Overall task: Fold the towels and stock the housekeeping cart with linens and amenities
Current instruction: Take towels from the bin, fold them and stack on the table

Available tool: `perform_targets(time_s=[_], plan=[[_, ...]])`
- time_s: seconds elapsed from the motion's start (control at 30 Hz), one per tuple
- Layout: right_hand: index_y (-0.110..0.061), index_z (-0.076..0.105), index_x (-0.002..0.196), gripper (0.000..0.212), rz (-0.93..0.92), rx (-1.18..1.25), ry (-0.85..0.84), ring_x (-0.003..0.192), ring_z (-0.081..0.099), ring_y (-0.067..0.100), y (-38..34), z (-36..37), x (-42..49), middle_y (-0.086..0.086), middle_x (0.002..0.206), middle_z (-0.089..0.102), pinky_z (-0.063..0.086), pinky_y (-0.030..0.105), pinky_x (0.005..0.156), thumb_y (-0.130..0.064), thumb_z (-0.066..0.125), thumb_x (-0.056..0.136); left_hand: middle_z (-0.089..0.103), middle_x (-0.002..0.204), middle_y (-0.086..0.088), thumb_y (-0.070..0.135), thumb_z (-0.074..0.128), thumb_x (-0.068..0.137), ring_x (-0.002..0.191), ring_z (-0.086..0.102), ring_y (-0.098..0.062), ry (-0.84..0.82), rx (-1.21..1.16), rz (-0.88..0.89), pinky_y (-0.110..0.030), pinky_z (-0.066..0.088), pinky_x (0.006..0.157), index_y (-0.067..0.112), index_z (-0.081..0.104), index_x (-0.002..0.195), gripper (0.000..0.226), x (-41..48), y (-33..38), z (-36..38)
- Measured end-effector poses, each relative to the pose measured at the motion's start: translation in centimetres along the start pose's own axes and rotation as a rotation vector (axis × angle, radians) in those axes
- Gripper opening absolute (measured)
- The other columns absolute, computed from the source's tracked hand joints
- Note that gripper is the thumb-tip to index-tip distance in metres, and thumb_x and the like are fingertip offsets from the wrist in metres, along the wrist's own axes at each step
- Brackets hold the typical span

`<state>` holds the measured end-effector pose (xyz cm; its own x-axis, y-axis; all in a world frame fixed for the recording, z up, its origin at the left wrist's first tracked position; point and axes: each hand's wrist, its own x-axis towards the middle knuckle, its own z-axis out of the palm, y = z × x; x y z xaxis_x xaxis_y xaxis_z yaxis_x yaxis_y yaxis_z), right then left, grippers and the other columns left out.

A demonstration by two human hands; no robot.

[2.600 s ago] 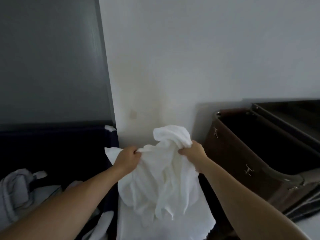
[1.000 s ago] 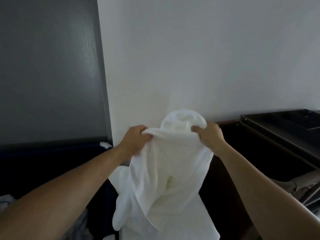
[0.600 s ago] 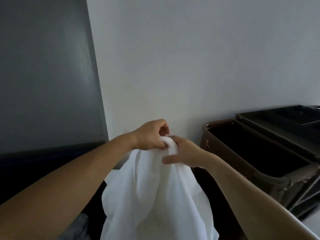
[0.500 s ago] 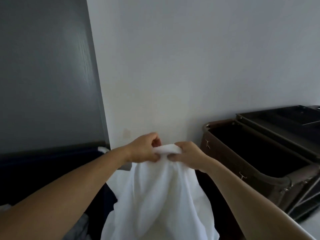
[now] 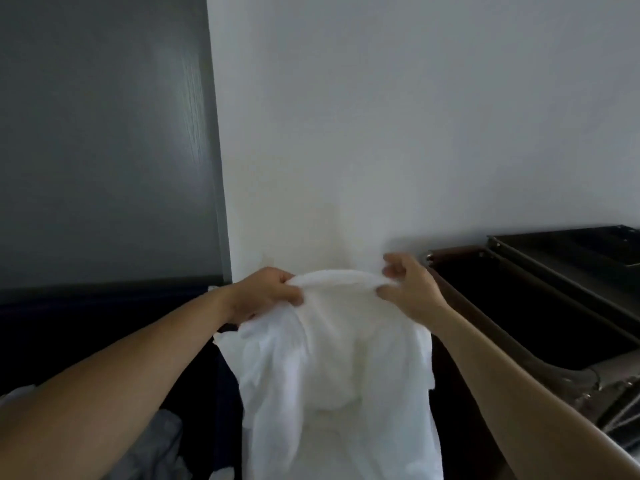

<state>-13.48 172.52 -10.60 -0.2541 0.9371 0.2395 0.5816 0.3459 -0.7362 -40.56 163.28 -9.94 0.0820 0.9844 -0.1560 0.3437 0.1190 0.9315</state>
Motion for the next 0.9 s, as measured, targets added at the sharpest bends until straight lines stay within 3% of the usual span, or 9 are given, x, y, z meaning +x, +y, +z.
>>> perform_targets(time_s=[0.1,0.17,0.27,0.4,0.5,0.57,0.67,0.8,0.9], plan=[[-0.028,0.044,0.143,0.085,-0.266,-0.035,-0.248,0.115,0.052,0.009,-0.7,3.3,-1.9,-0.008,0.128,0.055,0.038,0.020,0.099,-0.021,0.088,0.070,0.071,0.087,-0.017,0.016,0.070,0.076,0.078,0.070,-0.032,-0.098,0.046,0.022,-0.038,0.057,0.068,0.006,0.073,0.089,0.017,0.2,0.6,1.0],[-0.032,0.055,0.134,0.067,-0.263,-0.094,-0.323,0.104,0.057,0.008,-1.5,5.2,-2.6,-0.013,0.115,0.060,0.045,0.025,0.093,-0.034,0.085,0.073,0.070,0.085,-0.013,0.019,0.071,0.075,0.077,0.069,-0.030,-0.132,0.105,0.029,-0.037,0.056,0.067,0.007,0.071,0.087,0.018,0.1,0.7,1.5],[-0.028,0.070,0.100,0.018,-0.266,-0.058,-0.223,0.084,0.062,0.014,-2.2,6.0,-2.9,-0.012,0.086,0.066,0.051,0.035,0.080,-0.034,0.076,0.085,0.072,0.088,-0.010,0.031,0.076,0.076,0.080,0.070,-0.027,-0.102,0.162,0.021,-0.040,0.056,0.074,0.008,0.071,0.090,0.027,-0.4,-0.1,0.9],[-0.024,0.067,0.118,0.035,-0.549,-0.170,0.046,0.104,0.057,0.016,-2.5,6.4,-3.4,-0.006,0.109,0.064,0.044,0.025,0.085,-0.030,0.075,0.084,0.072,0.105,-0.020,0.029,0.079,0.078,0.094,0.070,-0.035,-0.038,-0.088,-0.129,-0.051,0.055,0.092,0.007,0.075,0.093,0.027,-1.2,-1.6,-0.5],[-0.017,0.070,0.104,0.029,-0.716,-0.127,0.227,0.092,0.054,0.008,-2.4,7.8,-4.6,-0.005,0.100,0.060,0.038,0.014,0.079,-0.029,0.077,0.079,0.071,0.111,-0.021,0.028,0.078,0.077,0.103,0.068,-0.039,0.022,-0.267,-0.203,-0.052,0.052,0.096,0.003,0.074,0.106,0.038,-1.2,-2.0,-1.0],[-0.024,0.069,0.094,0.027,-0.574,0.022,-0.042,0.076,0.057,0.000,-2.3,8.6,-5.6,-0.019,0.083,0.061,0.039,0.007,0.069,-0.046,0.072,0.078,0.071,0.109,-0.021,0.027,0.076,0.080,0.097,0.070,-0.037,0.045,-0.326,-0.211,-0.046,0.057,0.087,0.002,0.074,0.106,0.036,-1.1,-1.8,-0.9],[-0.038,0.060,0.099,0.038,-0.245,-0.058,-0.431,0.084,0.059,-0.005,-2.0,9.9,-6.2,-0.024,0.088,0.063,0.042,0.009,0.074,-0.063,0.071,0.072,0.071,0.108,-0.023,0.025,0.072,0.085,0.090,0.070,-0.034,0.090,-0.369,-0.211,-0.041,0.057,0.079,-0.001,0.073,0.106,0.034,-0.7,-1.5,-0.7],[-0.019,0.060,0.085,0.022,-0.093,-0.043,-0.444,0.077,0.052,0.010,-1.4,11.0,-5.9,-0.006,0.087,0.061,0.043,0.024,0.073,-0.037,0.071,0.086,0.070,0.110,-0.025,0.028,0.071,0.086,0.100,0.068,-0.039,0.079,-0.340,-0.200,-0.049,0.053,0.093,-0.003,0.070,0.111,0.040,-0.3,-1.6,-0.3],[-0.023,0.046,0.070,0.025,0.049,0.110,-0.420,0.064,0.041,0.011,-1.7,10.5,-6.1,-0.009,0.070,0.046,0.035,0.027,0.058,-0.029,0.062,0.088,0.069,0.114,-0.025,0.027,0.071,0.085,0.102,0.067,-0.039,0.017,-0.325,-0.191,-0.049,0.050,0.096,-0.003,0.068,0.115,0.042,-0.6,-1.8,-0.4]])
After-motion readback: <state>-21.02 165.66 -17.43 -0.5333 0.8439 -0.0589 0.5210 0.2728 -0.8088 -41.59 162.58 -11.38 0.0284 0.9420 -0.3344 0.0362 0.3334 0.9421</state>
